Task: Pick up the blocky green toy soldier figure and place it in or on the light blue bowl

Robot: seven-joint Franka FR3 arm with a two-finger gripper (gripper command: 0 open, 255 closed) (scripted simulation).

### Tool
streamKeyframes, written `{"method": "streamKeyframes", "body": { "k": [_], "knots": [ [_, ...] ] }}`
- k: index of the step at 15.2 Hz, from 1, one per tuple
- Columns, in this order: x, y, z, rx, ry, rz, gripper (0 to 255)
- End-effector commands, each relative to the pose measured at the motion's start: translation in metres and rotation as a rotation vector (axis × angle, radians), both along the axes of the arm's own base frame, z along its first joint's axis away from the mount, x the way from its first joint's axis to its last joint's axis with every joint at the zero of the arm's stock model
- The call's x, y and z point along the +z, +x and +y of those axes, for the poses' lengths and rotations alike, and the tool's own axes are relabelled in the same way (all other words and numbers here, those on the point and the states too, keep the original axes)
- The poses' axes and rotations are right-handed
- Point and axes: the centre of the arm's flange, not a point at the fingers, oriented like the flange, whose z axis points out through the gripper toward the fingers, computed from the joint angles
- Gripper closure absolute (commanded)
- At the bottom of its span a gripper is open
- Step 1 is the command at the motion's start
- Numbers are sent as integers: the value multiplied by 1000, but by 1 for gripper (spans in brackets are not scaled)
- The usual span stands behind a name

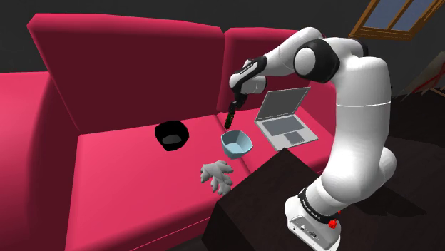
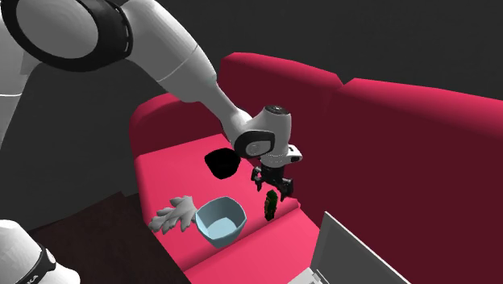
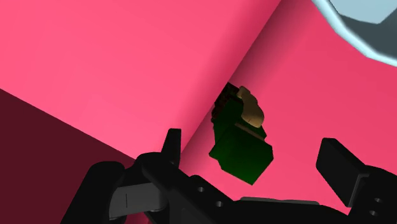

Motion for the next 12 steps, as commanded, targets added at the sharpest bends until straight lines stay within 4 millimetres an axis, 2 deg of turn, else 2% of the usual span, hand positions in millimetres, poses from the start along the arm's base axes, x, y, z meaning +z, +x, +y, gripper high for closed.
{"method": "streamKeyframes", "body": {
  "k": [1,5,12],
  "knots": [
    [-12,2,0,0,0,0,0],
    [-36,3,1,0,0,0,0],
    [-36,3,1,0,0,0,0]
  ]
}}
